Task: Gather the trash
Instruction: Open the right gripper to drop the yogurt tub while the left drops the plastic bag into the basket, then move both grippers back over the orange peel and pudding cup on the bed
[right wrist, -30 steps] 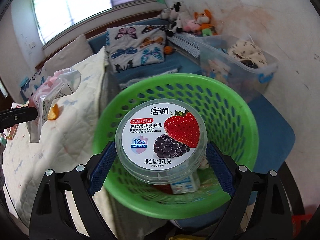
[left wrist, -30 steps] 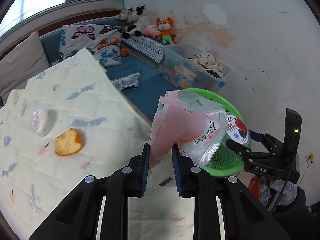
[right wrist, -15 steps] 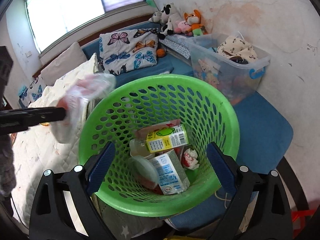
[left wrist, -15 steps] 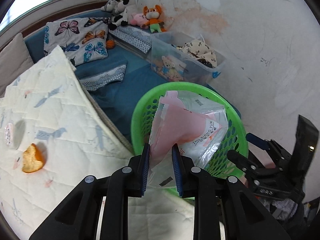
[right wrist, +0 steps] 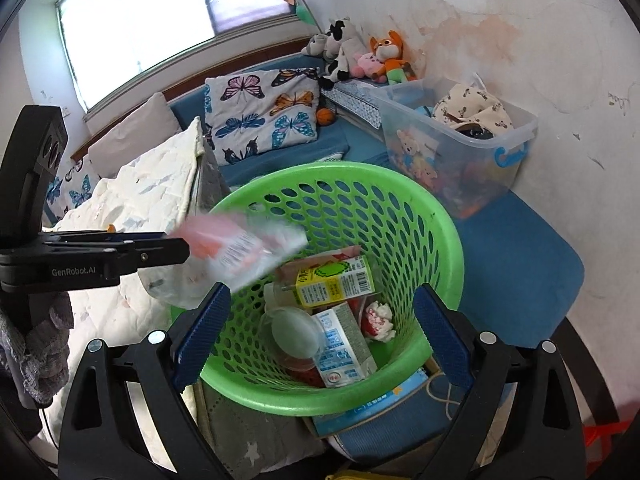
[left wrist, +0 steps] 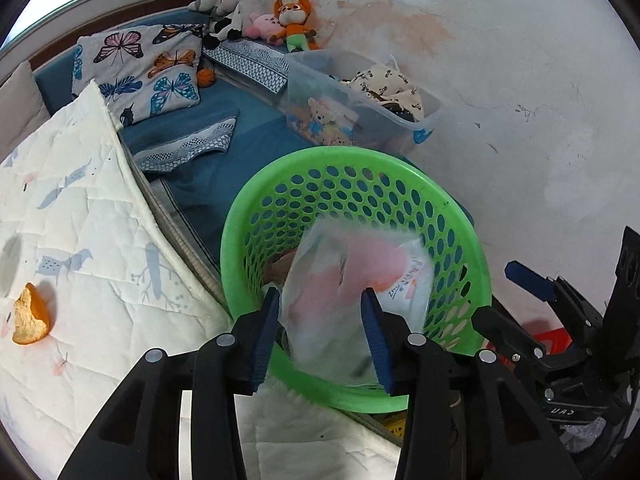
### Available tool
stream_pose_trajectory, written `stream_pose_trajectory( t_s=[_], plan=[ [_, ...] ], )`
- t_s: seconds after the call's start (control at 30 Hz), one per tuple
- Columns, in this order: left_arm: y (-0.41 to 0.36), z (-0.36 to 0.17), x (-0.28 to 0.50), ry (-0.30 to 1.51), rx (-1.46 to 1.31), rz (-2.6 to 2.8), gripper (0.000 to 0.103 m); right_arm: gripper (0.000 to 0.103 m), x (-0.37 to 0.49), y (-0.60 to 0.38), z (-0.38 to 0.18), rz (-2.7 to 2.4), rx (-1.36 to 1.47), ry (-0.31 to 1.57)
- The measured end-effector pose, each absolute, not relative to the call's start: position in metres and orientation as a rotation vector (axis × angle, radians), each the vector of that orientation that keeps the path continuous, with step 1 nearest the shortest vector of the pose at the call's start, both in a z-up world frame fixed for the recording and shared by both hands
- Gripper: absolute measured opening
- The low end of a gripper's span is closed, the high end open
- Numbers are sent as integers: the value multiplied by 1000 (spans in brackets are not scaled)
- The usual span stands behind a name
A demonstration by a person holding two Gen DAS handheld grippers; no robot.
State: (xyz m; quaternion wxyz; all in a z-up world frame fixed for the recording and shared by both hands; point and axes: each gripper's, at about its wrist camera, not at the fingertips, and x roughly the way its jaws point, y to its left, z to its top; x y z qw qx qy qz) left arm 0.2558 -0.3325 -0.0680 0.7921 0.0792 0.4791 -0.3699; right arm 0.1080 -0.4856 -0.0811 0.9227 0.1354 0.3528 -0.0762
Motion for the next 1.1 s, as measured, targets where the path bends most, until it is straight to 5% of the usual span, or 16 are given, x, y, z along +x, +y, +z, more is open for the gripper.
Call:
stream_pose_trajectory(
  t_s=[0.57, 1.1],
  plan=[
    [-213, -35, 273, 962, 118, -604, 63, 92, 140, -412, -54, -18, 198, 705],
    [-56, -13, 305, 934, -17, -336, 66, 92, 208, -275, -45, 209, 42, 734]
  ],
)
